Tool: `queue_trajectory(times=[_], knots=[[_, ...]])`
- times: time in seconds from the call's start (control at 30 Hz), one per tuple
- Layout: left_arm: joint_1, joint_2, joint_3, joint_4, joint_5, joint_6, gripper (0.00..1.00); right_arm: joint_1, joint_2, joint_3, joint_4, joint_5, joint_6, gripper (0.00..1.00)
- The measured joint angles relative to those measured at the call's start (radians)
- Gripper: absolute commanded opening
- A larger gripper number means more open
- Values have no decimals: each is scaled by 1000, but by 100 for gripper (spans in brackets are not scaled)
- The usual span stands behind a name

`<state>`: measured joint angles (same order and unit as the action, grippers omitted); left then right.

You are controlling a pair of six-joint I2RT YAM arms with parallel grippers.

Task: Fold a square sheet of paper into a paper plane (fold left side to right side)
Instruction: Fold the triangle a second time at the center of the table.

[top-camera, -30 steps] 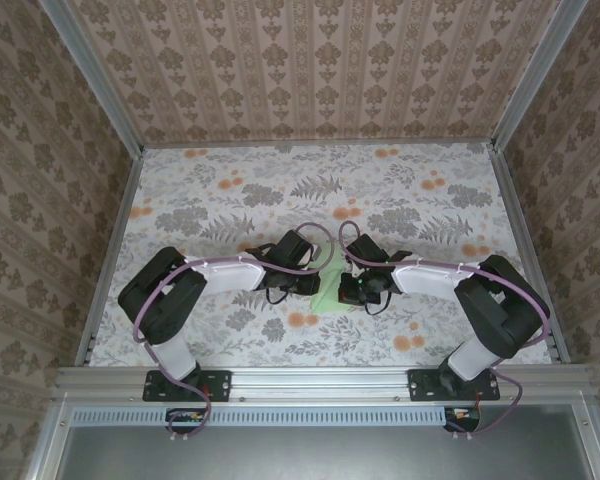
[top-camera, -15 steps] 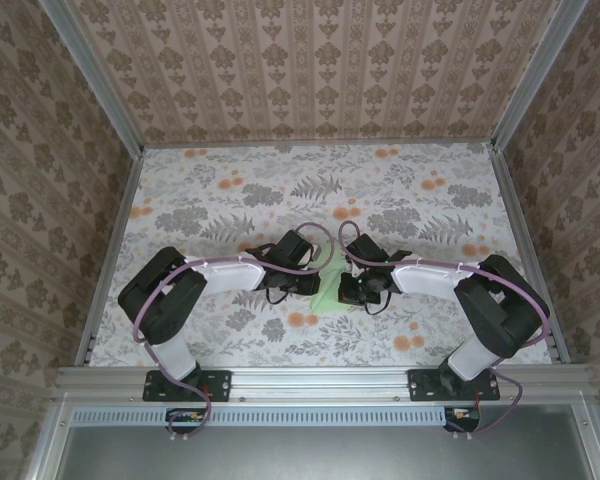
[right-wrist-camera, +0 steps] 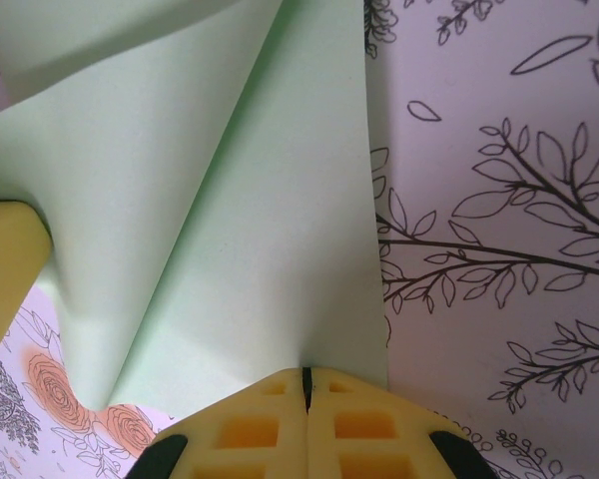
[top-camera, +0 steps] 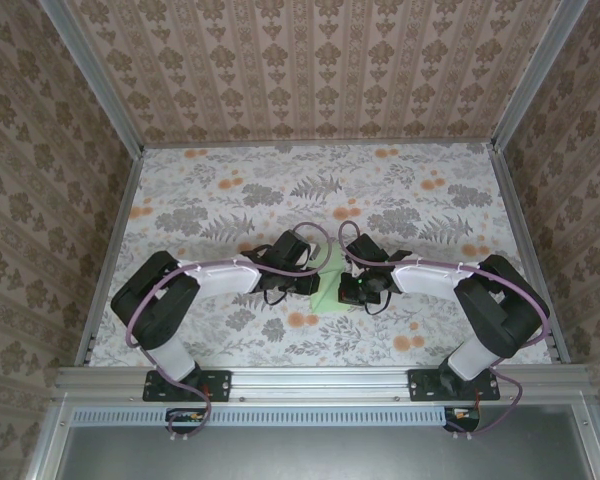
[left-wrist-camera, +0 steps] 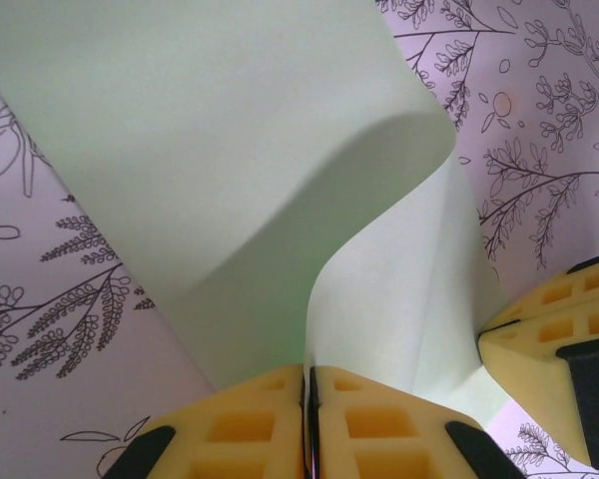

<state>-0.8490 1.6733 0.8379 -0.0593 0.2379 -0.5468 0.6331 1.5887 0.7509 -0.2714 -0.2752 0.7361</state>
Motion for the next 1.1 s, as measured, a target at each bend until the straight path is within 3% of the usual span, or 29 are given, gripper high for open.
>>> queue_trajectory(times=[1.1], knots=[[0,55,40,-47,2,0,11,0,1,0,0,0,-3,2]])
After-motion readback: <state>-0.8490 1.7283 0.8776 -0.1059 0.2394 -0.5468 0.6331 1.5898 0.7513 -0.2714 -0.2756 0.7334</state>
